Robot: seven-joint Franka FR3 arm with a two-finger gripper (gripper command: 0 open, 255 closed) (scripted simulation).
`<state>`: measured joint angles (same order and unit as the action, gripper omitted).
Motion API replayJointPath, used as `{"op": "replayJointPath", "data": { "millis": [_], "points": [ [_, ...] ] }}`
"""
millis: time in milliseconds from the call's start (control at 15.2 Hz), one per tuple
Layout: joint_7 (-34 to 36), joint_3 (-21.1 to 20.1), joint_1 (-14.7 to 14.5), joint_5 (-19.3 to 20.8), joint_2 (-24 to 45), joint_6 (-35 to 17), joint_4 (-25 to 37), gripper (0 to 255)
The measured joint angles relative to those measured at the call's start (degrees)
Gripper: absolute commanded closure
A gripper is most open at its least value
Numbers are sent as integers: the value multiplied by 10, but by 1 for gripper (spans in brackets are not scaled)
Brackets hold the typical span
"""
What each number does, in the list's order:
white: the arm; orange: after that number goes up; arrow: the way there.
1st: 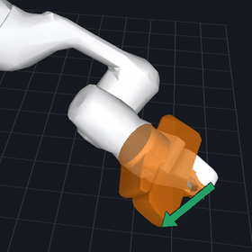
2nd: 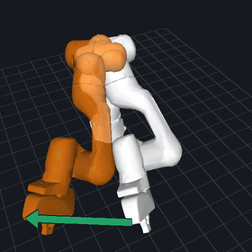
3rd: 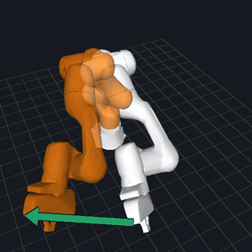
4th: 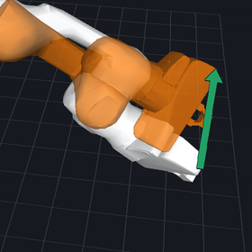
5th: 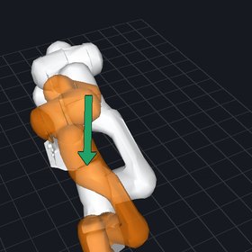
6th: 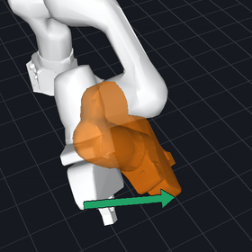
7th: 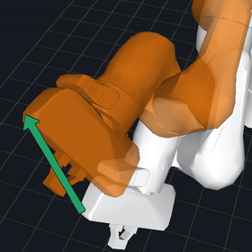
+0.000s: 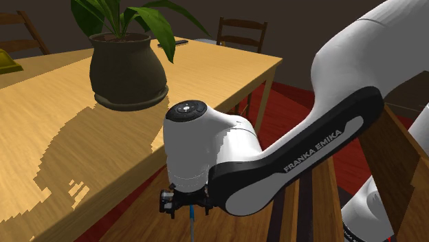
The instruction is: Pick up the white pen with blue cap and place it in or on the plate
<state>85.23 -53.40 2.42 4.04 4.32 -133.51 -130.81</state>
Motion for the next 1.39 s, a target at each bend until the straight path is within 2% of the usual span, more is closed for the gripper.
{"op": "replayJointPath", "data": {
  "millis": [396,858,924,1386],
  "points": [
    [36,16,-14,61,49,-28,-11,0],
    [44,20,-18,73,58,-37,-14,0],
    [44,20,-18,73,58,-37,-14,255],
    [50,21,-22,81,61,-36,-6,255]
  ]
}}
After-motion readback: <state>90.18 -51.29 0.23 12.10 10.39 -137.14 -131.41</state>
